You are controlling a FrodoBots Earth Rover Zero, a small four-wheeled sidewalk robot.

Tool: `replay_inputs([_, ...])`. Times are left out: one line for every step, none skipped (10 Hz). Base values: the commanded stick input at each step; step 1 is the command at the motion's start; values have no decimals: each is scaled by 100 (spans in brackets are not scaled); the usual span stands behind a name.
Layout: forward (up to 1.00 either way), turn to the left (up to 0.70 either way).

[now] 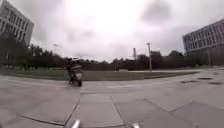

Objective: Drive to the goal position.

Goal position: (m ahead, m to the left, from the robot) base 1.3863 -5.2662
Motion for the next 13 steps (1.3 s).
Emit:
replay_inputs([70,-35])
replay_inputs([70,-35])
replay_inputs([70,-35])
replay_inputs([70,-35])
replay_inputs([70,-35])
replay_inputs([70,-35])
replay_inputs([70,-35])
replay_inputs([70,-35])
replay_inputs([70,-35])
replay_inputs([70,-35])
replay_inputs([70,-35])
replay_inputs([70,-35])
replay_inputs([70,-35])
